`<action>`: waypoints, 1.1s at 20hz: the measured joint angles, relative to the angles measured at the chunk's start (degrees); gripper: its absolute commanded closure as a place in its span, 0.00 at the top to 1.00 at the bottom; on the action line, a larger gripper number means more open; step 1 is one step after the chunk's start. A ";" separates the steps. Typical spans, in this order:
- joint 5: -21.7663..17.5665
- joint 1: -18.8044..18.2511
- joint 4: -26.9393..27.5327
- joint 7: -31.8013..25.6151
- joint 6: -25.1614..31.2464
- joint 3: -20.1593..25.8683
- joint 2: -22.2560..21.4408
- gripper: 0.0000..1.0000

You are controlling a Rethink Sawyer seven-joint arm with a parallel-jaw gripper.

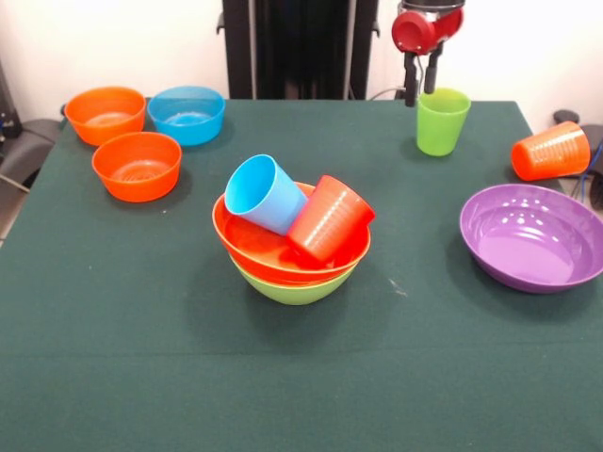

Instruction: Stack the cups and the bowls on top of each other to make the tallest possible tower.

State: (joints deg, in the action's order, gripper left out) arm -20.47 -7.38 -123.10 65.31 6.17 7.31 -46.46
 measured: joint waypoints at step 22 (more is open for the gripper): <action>0.15 0.08 0.02 0.00 0.00 0.28 5.98 1.00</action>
State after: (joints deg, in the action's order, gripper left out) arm -20.31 -7.30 -123.07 65.31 6.17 7.59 -40.48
